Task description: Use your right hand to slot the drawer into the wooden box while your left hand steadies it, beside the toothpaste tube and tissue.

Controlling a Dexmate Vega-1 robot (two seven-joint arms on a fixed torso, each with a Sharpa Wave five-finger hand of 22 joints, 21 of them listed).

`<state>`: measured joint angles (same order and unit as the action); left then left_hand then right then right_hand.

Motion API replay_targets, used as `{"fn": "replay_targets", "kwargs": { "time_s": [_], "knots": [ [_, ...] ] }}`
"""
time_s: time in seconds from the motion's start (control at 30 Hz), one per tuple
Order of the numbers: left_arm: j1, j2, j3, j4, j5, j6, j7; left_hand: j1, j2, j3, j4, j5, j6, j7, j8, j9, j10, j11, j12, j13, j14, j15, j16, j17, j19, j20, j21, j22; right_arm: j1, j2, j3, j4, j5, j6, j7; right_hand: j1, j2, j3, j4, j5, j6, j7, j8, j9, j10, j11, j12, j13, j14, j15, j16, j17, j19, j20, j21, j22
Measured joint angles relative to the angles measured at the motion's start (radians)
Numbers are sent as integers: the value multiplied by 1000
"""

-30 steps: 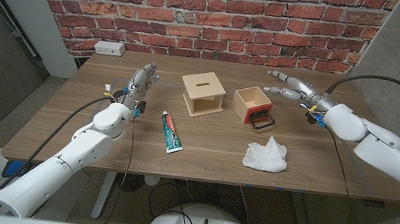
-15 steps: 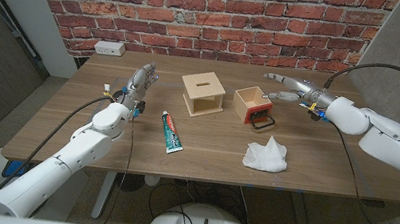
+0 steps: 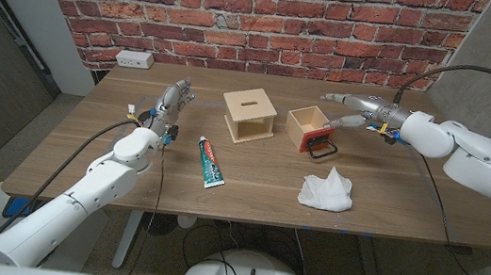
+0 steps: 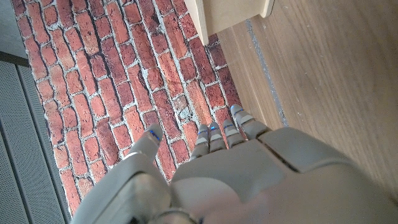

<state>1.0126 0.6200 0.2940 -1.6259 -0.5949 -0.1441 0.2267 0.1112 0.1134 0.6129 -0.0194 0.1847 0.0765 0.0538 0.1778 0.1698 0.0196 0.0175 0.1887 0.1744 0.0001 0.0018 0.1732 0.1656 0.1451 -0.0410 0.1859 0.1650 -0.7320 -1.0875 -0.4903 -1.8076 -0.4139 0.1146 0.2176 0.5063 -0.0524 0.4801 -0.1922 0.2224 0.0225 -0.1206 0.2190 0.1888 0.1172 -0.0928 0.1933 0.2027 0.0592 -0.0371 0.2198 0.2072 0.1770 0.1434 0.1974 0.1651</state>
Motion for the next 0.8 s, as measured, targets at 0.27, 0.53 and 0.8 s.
{"fn": "replay_targets", "kwargs": {
  "time_s": [0.27, 0.53, 0.8],
  "knots": [
    [6, 3, -3, -6, 0, 4, 6, 0, 0, 0, 0, 0, 2, -2, 0, 0, 0, 0, 0, 0, 0, 0, 0, 0, 0, 0, 0, 0, 24, 0, -14, -8, -45, 1, 32, 50, -12, 8, 0, 0, 18, -2, 9, 0, 15, -7, 7, 5, 22, -1, 10, 5, 12, 12, 0, 0],
    [9, 2, -4, -7, 0, 5, 8, 0, 0, 0, 0, 0, 4, -4, 0, 0, 0, 0, 0, 0, 0, 0, 0, 0, 0, 0, 0, 0, 47, 7, -27, -14, -98, 17, 67, 88, -30, 14, 6, 0, 45, 3, 23, 0, 46, -14, 15, 5, 49, 2, 21, 5, 26, 10, 0, 0],
    [9, -1, -4, -6, -1, 5, 9, 0, 0, 10, -1, 0, 4, -4, 0, 0, 5, 5, 0, 0, 0, 0, 0, 0, 0, 0, 0, 0, 79, 22, -47, -12, -141, 38, 104, 123, -39, 20, 5, -5, 66, 4, 32, 0, 79, -11, 25, 5, 82, -1, 32, 5, 39, -4, 0, 0]
  ]
}}
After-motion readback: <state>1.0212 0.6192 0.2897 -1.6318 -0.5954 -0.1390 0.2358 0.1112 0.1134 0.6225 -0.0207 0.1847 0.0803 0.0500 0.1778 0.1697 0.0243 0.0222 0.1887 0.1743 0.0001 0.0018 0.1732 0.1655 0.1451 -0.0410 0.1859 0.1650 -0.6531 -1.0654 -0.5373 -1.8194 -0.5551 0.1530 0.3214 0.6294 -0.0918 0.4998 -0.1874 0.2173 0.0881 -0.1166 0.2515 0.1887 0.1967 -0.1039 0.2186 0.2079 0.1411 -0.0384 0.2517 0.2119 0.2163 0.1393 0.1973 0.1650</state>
